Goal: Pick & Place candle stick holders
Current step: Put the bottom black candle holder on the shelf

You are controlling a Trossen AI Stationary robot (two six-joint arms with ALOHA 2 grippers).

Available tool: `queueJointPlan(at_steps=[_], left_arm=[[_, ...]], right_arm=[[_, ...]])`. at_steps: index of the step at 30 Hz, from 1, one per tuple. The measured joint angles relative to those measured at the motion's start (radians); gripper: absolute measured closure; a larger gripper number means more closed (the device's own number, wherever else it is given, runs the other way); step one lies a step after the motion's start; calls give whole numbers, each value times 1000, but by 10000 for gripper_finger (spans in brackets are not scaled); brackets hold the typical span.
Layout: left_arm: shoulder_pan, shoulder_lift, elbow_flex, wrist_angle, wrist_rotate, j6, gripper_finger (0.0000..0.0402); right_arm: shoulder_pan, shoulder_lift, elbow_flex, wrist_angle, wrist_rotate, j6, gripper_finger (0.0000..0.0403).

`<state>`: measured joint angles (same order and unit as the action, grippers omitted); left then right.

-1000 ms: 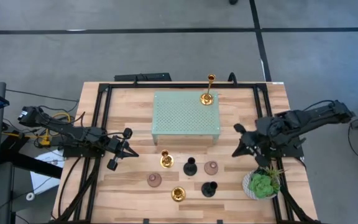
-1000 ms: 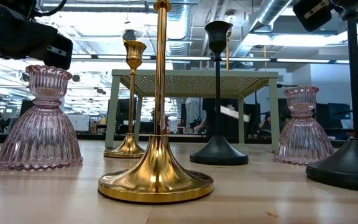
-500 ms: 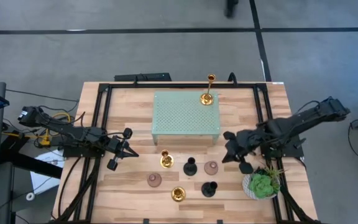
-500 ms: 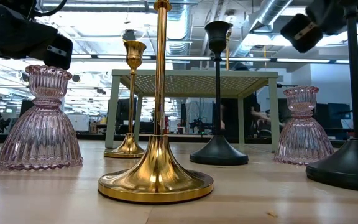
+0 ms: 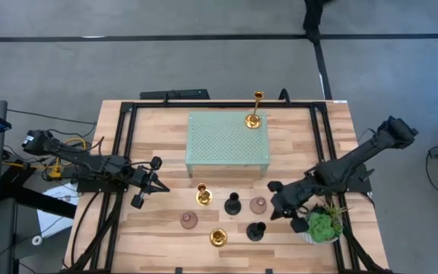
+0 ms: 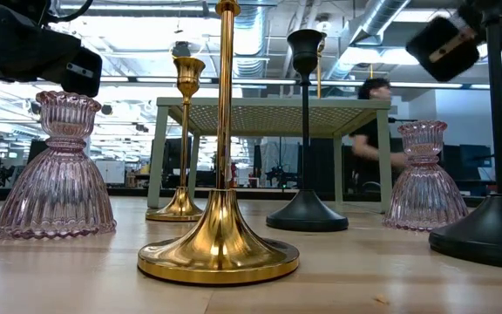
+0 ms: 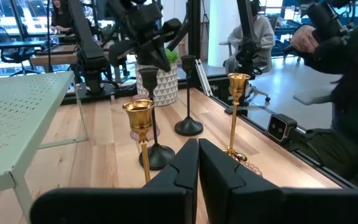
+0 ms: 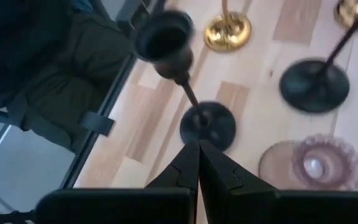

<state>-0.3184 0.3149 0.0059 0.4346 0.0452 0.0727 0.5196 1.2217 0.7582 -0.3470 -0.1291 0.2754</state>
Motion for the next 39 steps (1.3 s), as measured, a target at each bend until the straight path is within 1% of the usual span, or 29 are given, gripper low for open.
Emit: queueJointPlan(at_steps=[5, 7, 10, 17, 20, 23, 26, 30, 33, 36, 39], left_arm=[[0, 0, 0, 1, 0, 0, 389], [0, 0, 0, 1, 0, 0, 389], [0, 0, 0, 1, 0, -1, 389], [0, 0, 0, 1, 0, -3, 389], [0, 0, 0, 1, 0, -3, 389], [0, 0, 0, 1, 0, -3, 389], [0, 0, 0, 1, 0, -3, 389], [0, 0, 0, 1, 0, -3, 389], [0, 0, 0, 1, 0, -3, 389], [0, 0, 0, 2, 0, -3, 389], [0, 0, 0, 2, 0, -3, 389]], right_arm=[[-15, 60, 0, 55, 4, 38, 403], [-19, 82, 1, 91, 41, 77, 402], [-19, 108, 1, 110, 52, 90, 389], [14, 161, 1, 138, 52, 144, 307], [37, 183, 1, 207, 51, 141, 274], [58, 202, 1, 258, 52, 129, 248], [73, 220, 1, 304, 72, 122, 232], [84, 244, 1, 354, 116, 118, 229], [81, 263, 1, 371, 130, 118, 240], [80, 275, 1, 396, 130, 118, 263], [81, 274, 1, 402, 130, 118, 299]])
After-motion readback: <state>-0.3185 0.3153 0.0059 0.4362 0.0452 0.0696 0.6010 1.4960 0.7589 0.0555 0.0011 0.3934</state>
